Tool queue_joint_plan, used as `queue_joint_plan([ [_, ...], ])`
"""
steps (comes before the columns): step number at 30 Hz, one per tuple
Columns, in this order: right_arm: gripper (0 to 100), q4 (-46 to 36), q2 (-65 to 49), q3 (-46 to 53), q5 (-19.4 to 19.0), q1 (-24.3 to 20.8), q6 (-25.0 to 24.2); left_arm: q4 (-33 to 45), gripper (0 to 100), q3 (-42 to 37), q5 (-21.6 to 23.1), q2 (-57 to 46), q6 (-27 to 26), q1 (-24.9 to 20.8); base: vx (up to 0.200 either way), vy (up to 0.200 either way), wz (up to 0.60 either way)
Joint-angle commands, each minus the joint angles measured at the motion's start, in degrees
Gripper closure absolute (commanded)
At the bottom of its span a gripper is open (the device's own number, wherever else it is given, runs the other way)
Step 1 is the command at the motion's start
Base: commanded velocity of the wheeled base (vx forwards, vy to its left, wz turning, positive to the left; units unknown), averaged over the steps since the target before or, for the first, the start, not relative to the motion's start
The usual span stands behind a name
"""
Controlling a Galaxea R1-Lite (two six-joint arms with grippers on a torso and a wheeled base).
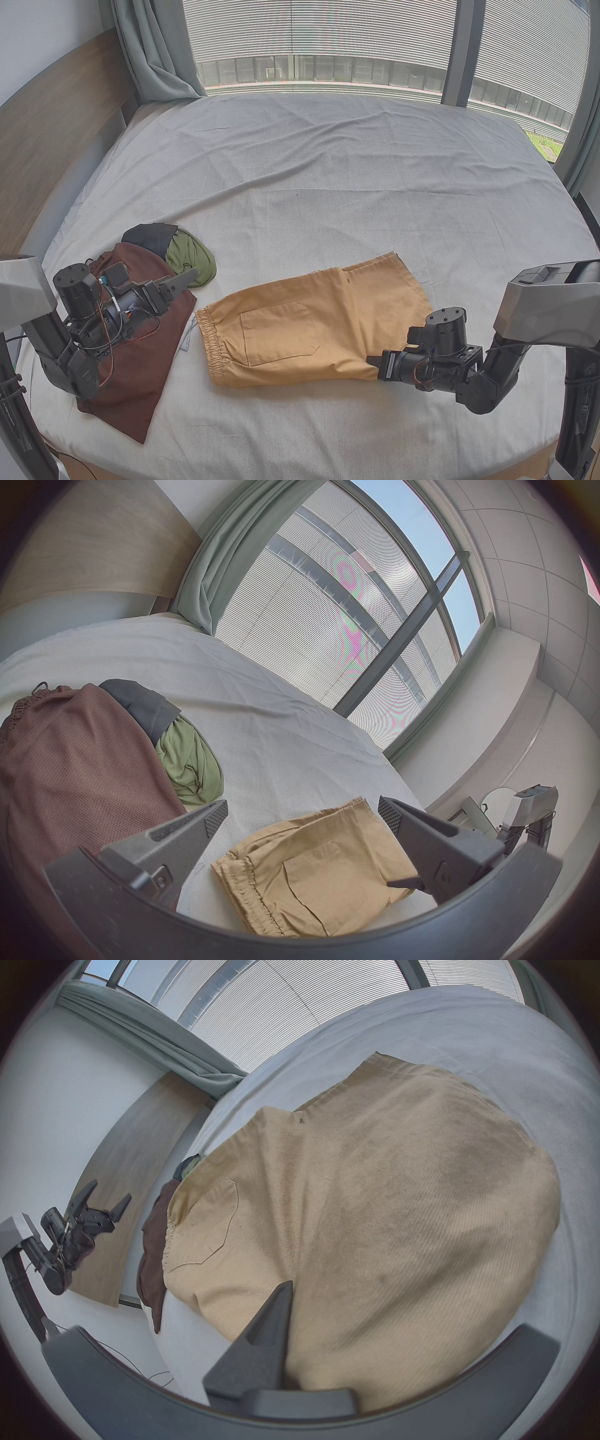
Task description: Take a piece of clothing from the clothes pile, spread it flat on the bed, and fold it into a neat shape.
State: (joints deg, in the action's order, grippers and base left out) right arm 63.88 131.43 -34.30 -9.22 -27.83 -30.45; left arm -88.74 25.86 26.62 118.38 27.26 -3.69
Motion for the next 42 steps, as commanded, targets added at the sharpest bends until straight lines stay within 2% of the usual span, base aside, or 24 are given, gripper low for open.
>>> queue_joint_plan([
  [1,100,-0.07,-2.32,4.16,0.78,-0.29,0.22,-0.03,0,0.34,0.01,0.09,0.08,0.00,0.000,0.000,0.00],
  [9,100,0.72,-1.79,5.12,3.06,-1.08,0.04,-0.03,0,0.60,0.97,0.01,-0.01,-0.09,0.000,0.000,0.00],
  [14,100,2.83,-1.70,5.83,2.98,-1.70,0.66,-0.12,0,-0.10,5.63,-0.52,-0.36,0.53,0.000,0.000,0.00],
  [15,0,2.83,-1.70,5.83,2.98,-1.70,0.66,-0.12,0,-0.63,7.48,-0.87,-0.45,0.62,0.000,0.000,0.00],
  [19,0,3.36,-2.23,6.09,3.06,-2.23,2.06,-0.12,0,-2.30,10.82,-2.02,-0.54,0.88,0.000,0.000,0.00],
  [23,0,2.57,-3.72,7.50,2.98,-2.75,2.33,-0.03,0,-2.30,10.73,-2.10,-0.63,0.79,0.000,0.000,0.00],
  [29,0,-2.18,-12.60,13.47,0.43,-6.53,2.33,-0.03,0,-1.77,10.82,-2.28,-0.72,0.88,0.000,0.000,0.00],
  [33,0,-2.79,-18.31,14.00,0.16,-8.82,2.24,-0.03,0,-2.21,10.91,-2.46,-0.72,0.88,0.000,0.000,0.00],
  [42,0,-7.80,-30.18,15.23,-0.36,-10.66,1.71,-0.03,0,-3.27,13.01,-4.30,-0.80,0.71,0.000,0.000,0.00],
])
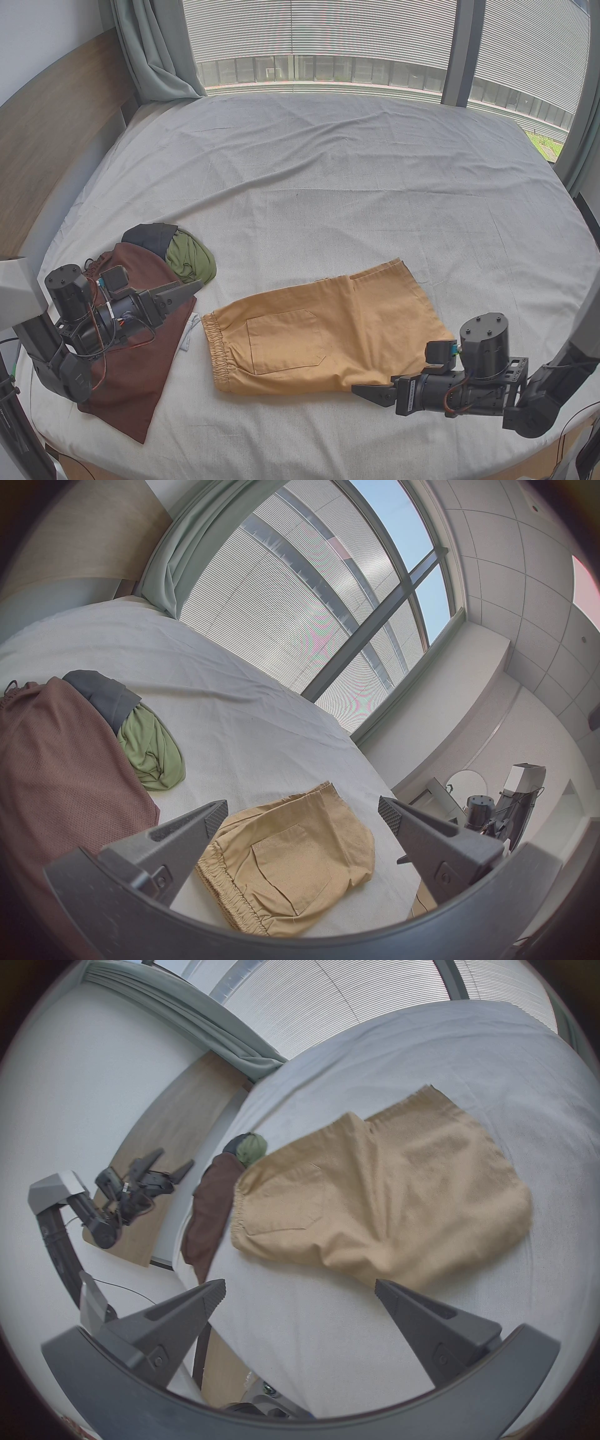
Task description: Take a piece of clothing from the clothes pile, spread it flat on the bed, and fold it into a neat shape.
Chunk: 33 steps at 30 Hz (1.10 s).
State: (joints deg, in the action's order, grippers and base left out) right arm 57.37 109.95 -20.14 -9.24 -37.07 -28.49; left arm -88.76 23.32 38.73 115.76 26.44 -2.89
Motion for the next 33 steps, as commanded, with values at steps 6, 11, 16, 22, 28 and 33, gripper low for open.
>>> queue_joint_plan([
  [6,0,-0.59,-13.79,1.42,-2.27,-0.02,-1.66,-0.01,0,-1.08,0.91,-2.73,0.01,0.08,0.000,0.000,0.00],
  [11,0,-0.59,-19.60,-1.31,-8.51,6.93,-2.18,-0.01,0,-1.44,1.70,-2.91,0.01,0.08,0.000,0.000,0.00],
  [16,0,-1.29,-26.45,-3.59,-16.07,13.96,-3.06,-0.01,0,-2.93,2.58,-2.91,-1.04,0.08,0.000,0.000,0.00],
  [22,0,-1.47,-30.85,-4.82,-20.91,18.26,-5.00,-0.01,0,-3.98,3.19,-2.38,-5.08,-0.54,0.000,0.000,0.00],
  [28,0,-2.26,-30.76,-4.73,-21.26,18.18,-5.00,0.08,0,-6.18,3.46,-2.03,-5.00,-1.42,0.000,0.000,0.00],
  [33,0,-2.26,-30.49,-4.56,-21.35,18.00,-5.00,0.08,0,-7.24,3.46,3.86,-4.82,-1.94,0.000,0.000,0.00],
])
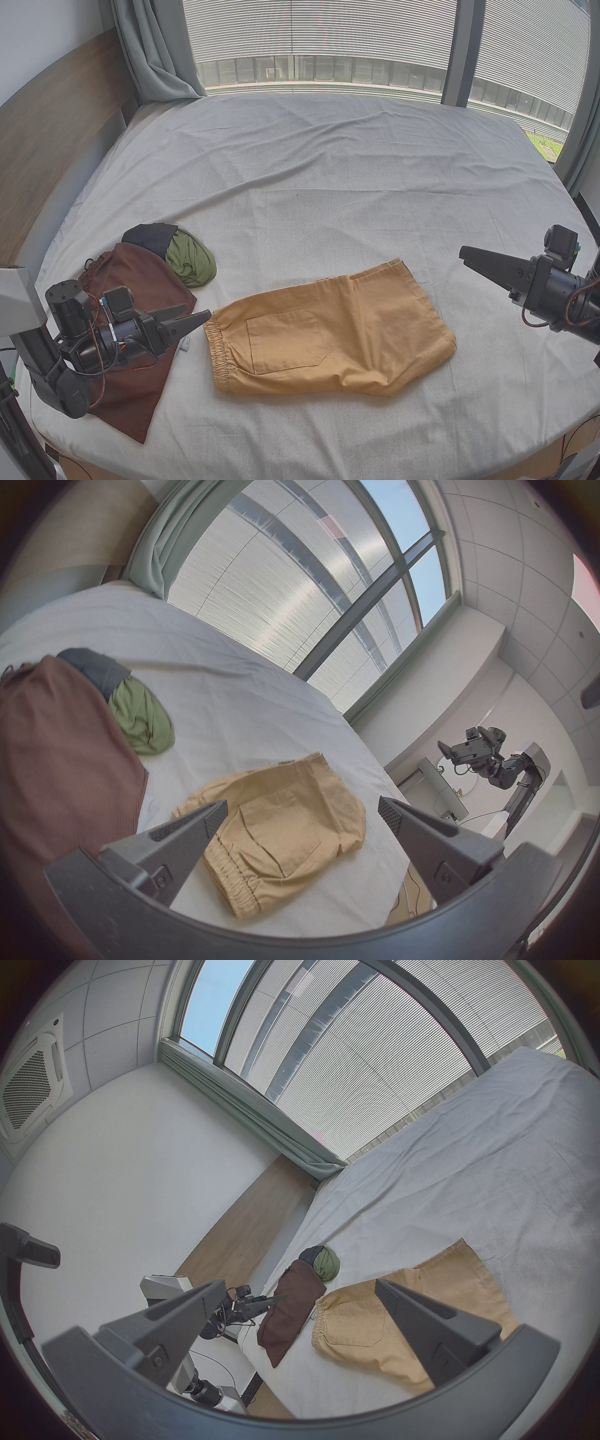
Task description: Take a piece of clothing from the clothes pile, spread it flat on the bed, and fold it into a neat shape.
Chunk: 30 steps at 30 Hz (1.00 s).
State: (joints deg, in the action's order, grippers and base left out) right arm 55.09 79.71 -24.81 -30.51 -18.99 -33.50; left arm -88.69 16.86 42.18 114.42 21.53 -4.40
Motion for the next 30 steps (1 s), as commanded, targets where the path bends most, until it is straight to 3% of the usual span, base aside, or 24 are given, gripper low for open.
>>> queue_joint_plan([
  [1,0,0.11,-0.17,0.20,-0.16,0.01,0.01,-0.08,0,-0.34,-0.17,7.13,-0.17,-0.43,0.000,0.000,0.00],
  [13,0,0.46,1.94,0.90,-1.83,1.06,-0.07,-0.08,0,2.83,-0.87,19.79,-0.43,-0.43,0.000,0.000,0.00],
  [30,0,0.90,3.61,1.78,-2.45,1.06,-0.16,-0.17,0,11.18,-9.84,27.52,0.53,-3.51,0.000,0.000,0.00],
])
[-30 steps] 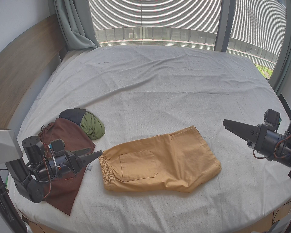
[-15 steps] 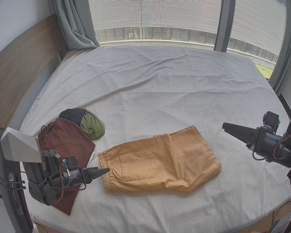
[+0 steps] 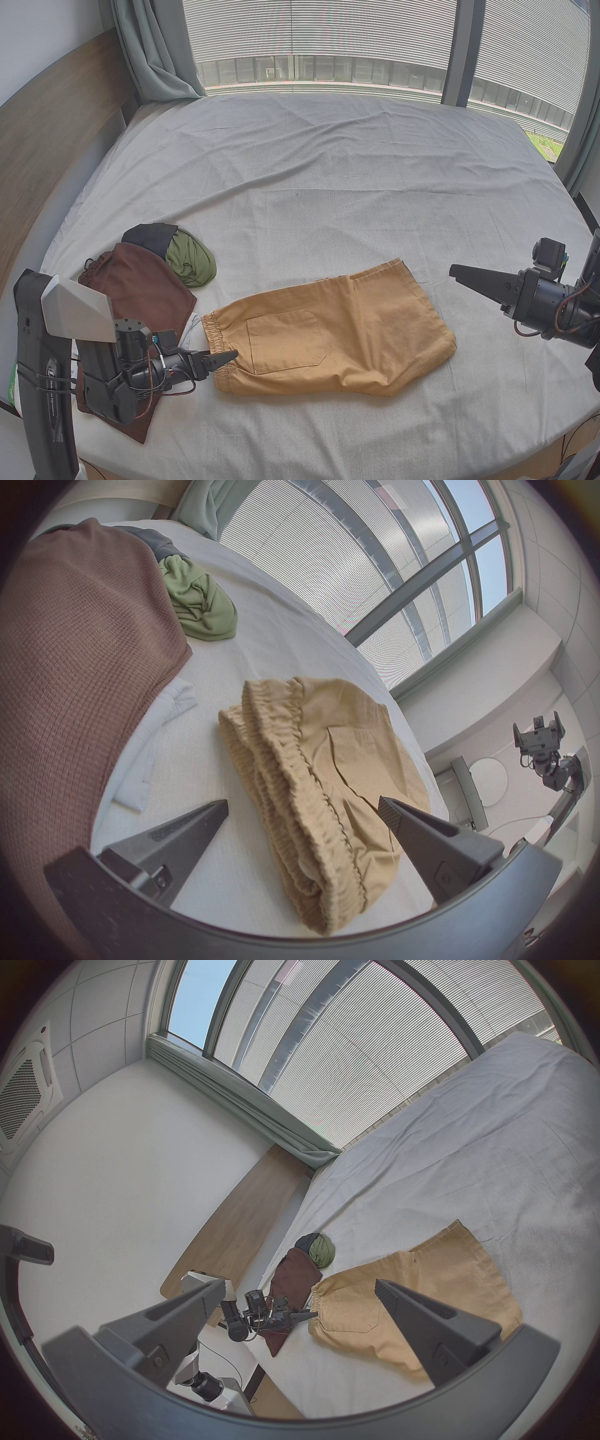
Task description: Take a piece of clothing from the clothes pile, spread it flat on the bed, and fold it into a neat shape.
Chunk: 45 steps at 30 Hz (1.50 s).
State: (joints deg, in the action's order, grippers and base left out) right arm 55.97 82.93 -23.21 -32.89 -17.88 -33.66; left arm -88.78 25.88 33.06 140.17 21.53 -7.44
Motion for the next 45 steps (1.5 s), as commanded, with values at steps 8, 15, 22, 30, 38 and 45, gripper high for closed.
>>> queue_joint_plan([
  [8,0,0.11,0.39,0.10,-0.07,-0.05,0.00,0.01,0,4.62,-5.02,1.95,5.19,-3.73,0.000,0.000,0.00],
  [15,0,0.11,0.30,0.10,-0.24,0.13,0.00,-0.07,0,7.17,-8.80,3.18,7.56,-5.57,0.000,0.000,0.00],
  [22,0,0.11,0.39,0.18,-0.24,0.13,0.00,-0.07,0,7.17,-8.98,4.06,7.56,-5.84,0.000,0.000,0.00],
  [30,0,0.11,0.48,0.18,-0.33,0.13,0.00,-0.07,100,7.25,-8.89,3.89,7.48,-5.04,0.000,0.000,0.00],
  [38,0,0.11,0.48,0.36,-0.68,0.13,0.00,-0.07,100,6.73,-8.54,0.81,7.48,-4.34,0.000,0.000,0.00],
  [45,0,0.11,1.00,0.45,-0.95,0.31,0.00,-0.07,100,5.50,-3.27,-2.53,7.48,-0.30,0.000,0.000,0.00],
])
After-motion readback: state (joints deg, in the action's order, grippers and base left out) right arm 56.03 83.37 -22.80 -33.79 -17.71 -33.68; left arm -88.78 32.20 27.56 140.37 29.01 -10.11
